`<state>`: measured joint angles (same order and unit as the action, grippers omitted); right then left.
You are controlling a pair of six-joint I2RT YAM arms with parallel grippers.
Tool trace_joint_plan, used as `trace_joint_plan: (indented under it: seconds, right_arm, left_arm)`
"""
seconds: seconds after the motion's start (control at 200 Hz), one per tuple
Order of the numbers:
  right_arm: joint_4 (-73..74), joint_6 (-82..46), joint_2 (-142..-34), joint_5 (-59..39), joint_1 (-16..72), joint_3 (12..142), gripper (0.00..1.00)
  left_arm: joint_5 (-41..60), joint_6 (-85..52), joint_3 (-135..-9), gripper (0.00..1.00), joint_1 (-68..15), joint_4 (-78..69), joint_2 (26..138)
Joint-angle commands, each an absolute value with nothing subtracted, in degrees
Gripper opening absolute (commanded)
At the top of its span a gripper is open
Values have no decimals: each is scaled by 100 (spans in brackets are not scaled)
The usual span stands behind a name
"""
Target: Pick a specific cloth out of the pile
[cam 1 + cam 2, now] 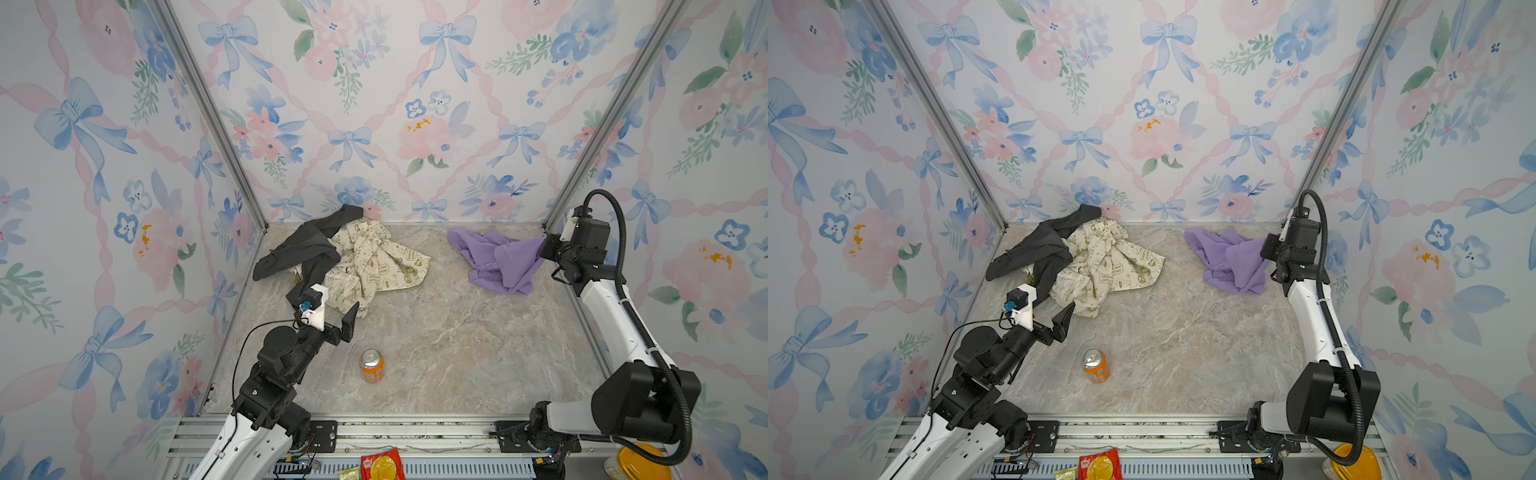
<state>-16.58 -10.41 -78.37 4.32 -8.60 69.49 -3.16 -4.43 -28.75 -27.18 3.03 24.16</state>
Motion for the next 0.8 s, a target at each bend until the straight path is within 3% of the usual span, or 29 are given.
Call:
trace_joint_plan:
  seconds: [0.0, 0.155, 0.32, 0.65, 0.795]
  right_arm:
    - [-2413, -984, -7462, 992, -885, 6577, 16]
    - [-2501, -1204, -6659, 866, -871, 6055, 65]
    - [-2534, -1221, -5807, 651, -758, 5953, 85]
    - [-2254, -859, -5398, 202, 31, 6102, 100]
    - [-1919, -600, -5211, 243, 573, 5847, 97]
  left_arm:
    - [-263, -312, -2823, 98, -2681, 239, 2347]
    - [-272, -308, -2816, 98, -2681, 240, 2329]
    - [-271, -308, -2816, 98, -2673, 242, 2329]
    - [-670, -472, -2870, 98, -2672, 235, 2343]
    - [-1485, -1124, -3111, 98, -2677, 234, 2467]
